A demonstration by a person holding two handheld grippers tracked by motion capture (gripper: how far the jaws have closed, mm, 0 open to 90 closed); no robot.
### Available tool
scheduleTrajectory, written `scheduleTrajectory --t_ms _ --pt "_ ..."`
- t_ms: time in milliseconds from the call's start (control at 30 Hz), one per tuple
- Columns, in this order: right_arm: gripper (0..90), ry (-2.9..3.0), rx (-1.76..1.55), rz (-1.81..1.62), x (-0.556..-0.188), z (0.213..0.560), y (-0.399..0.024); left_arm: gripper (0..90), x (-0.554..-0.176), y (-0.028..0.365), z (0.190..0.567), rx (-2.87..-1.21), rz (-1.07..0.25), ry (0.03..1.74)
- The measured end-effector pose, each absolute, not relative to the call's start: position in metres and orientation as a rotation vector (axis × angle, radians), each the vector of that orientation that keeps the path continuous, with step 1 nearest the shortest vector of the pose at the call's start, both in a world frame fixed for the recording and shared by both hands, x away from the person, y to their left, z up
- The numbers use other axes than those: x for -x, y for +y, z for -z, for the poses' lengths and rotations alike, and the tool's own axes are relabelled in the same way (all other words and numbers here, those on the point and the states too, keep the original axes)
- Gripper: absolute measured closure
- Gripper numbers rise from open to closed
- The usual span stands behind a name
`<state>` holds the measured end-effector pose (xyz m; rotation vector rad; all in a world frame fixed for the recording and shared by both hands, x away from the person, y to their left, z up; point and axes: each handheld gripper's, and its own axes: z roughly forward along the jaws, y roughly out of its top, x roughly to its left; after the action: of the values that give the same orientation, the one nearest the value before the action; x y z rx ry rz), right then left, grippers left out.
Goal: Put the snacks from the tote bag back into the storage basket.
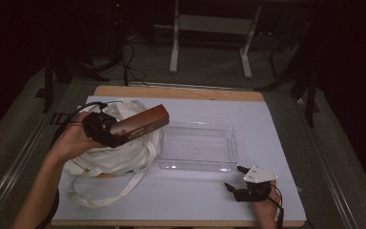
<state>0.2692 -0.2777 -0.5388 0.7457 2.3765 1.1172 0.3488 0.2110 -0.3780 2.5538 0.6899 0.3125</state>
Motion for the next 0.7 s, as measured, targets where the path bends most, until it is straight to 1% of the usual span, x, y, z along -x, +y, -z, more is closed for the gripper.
scheduleTrajectory --t_ms 367,700 --pt "20.7 2.377 -0.746 -1.118 -0.269 0.539 -0.278 43.8 -0.352 0.201 0.378 -2.567 -0.284 0.608" --pt "20.7 2.378 -0.746 -1.118 -0.269 0.539 -0.278 43.9 -0.354 0.192 0.378 -2.576 -0.277 0.577"
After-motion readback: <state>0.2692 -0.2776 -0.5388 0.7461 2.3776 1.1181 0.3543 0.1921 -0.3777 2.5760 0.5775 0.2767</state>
